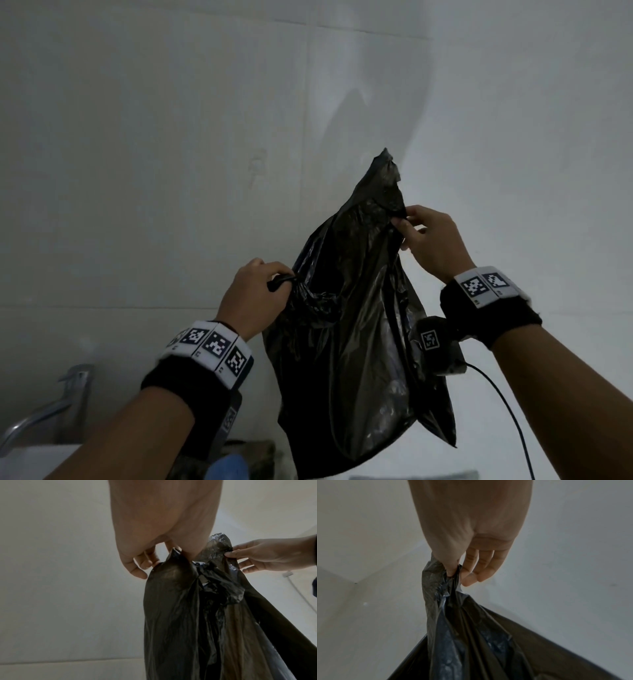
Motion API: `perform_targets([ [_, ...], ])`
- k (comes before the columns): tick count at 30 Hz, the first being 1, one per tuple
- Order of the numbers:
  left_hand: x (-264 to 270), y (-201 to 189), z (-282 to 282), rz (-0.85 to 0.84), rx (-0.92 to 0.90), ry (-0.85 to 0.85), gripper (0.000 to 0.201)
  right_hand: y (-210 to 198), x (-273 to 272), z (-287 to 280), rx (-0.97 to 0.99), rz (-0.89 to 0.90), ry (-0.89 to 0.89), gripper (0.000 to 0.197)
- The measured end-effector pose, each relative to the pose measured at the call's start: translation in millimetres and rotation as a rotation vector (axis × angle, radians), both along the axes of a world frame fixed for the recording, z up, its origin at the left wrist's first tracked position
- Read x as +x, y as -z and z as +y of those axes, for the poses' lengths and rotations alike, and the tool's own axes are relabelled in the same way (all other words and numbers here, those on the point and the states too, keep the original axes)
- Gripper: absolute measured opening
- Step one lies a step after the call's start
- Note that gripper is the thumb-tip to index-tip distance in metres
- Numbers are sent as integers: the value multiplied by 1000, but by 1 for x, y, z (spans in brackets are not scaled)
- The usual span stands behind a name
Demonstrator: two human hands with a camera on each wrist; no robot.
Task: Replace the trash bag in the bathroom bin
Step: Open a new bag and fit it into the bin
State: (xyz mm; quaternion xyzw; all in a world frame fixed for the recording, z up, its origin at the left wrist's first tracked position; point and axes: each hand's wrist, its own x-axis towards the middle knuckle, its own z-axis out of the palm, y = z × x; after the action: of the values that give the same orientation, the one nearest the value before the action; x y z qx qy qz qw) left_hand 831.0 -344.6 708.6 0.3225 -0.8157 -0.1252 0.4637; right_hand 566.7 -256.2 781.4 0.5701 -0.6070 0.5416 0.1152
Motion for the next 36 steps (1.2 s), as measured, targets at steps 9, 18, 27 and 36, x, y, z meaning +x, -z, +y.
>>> perform_targets([
  [9,-107,35,66,-128,109,211,14,59,-90,137,21,-176,133,9],
  [18,-264,103,189,-268,268,368,12,143,-231,298,116,-355,196,9],
  [27,-413,165,291,-331,411,398,13,215,-361,420,248,-452,261,11],
  [36,-528,242,329,-409,577,478,15,289,-451,479,347,-526,349,12],
])
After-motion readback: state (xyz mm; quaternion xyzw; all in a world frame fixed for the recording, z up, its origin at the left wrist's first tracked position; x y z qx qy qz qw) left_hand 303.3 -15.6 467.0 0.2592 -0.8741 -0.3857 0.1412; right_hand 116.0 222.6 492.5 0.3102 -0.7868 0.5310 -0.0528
